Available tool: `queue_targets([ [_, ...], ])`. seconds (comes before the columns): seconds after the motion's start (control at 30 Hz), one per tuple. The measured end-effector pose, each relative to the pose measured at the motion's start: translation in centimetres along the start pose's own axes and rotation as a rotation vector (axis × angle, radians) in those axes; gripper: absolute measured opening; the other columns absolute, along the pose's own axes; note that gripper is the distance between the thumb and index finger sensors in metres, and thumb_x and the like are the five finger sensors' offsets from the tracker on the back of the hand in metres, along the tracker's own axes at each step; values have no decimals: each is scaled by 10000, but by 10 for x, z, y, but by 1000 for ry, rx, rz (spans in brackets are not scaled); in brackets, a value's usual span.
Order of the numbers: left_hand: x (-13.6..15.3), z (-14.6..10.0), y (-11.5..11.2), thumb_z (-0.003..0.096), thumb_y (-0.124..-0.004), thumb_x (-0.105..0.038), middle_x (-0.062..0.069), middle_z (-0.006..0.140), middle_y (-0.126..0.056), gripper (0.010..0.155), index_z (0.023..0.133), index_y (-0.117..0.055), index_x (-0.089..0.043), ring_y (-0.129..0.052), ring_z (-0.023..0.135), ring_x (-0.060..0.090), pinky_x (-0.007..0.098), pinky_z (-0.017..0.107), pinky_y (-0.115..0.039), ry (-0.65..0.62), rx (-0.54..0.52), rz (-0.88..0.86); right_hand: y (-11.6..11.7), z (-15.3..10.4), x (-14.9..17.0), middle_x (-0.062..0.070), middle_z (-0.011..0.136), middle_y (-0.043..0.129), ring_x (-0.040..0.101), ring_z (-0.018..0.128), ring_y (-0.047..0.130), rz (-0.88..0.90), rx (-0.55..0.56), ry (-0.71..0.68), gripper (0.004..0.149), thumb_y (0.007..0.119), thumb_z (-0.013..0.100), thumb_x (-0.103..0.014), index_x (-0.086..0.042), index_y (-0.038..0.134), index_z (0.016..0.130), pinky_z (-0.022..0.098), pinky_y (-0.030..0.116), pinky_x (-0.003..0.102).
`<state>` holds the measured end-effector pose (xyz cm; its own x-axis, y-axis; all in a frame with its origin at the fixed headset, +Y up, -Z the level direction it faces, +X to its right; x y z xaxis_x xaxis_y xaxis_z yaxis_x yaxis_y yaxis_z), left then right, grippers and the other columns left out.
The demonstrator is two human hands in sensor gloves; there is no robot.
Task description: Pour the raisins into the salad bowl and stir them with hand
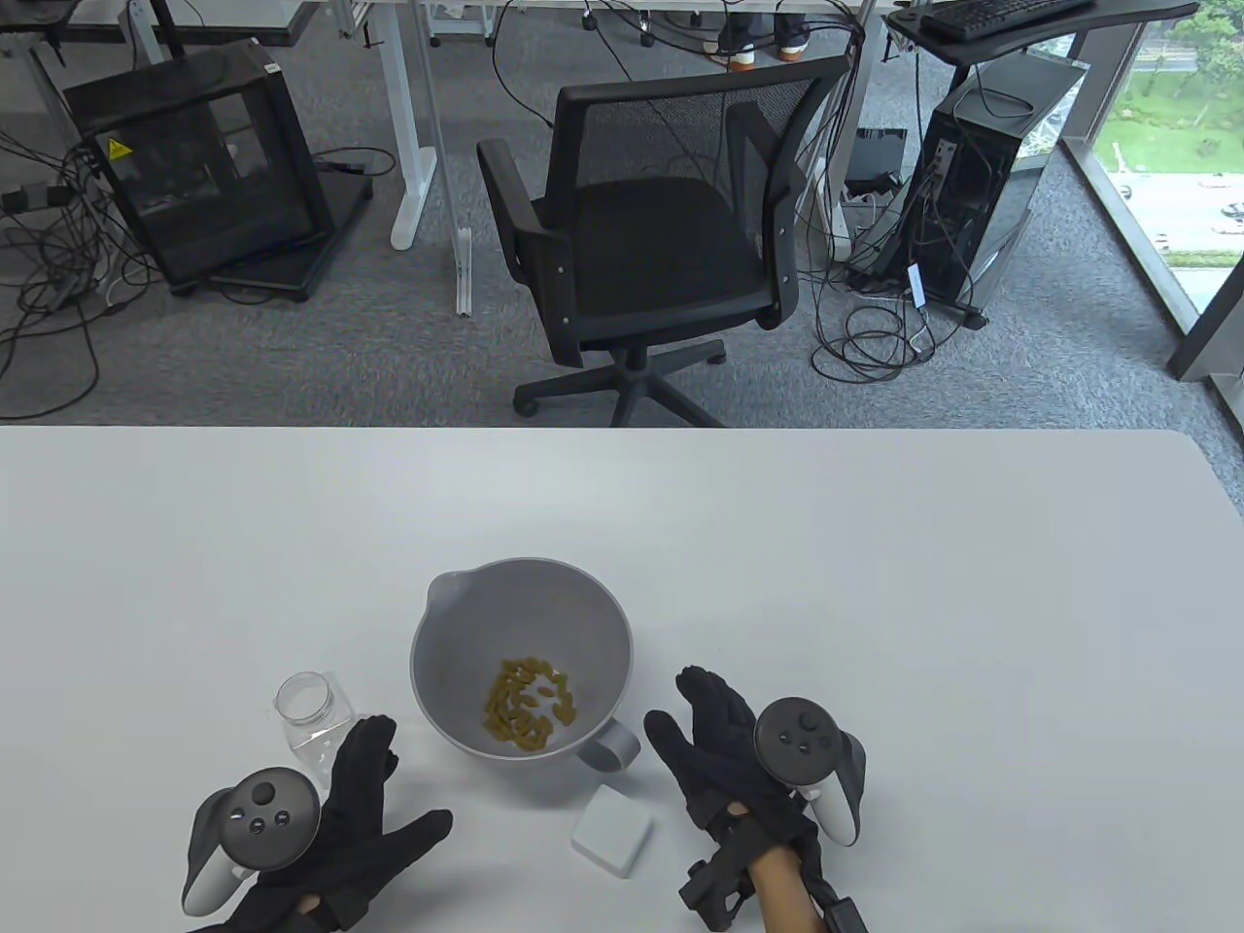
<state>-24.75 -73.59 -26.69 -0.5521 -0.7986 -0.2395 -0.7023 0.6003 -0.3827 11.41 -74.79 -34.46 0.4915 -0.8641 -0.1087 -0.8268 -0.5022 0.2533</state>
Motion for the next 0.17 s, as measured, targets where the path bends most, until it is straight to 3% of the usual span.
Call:
queue_targets([
  [0.17, 2, 0, 1, 610, -682, -532, 389, 1045, 96, 1043, 1020, 129, -21, -255, 980, 680, 865, 621, -326, 7, -6, -9, 2, 2, 1, 336, 1118, 193, 575, 954, 146, -3, -16, 6, 879, 513, 558, -647, -16, 235, 1103, 544, 191, 816],
])
Point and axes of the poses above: the tracker on the back of each hand, its own x axis roughly to the little-finger side, its own z axis roughly from the wrist to the fingertips, y = z × x, the point moved 3 cm from there along z, roughly from the wrist to the fingertips
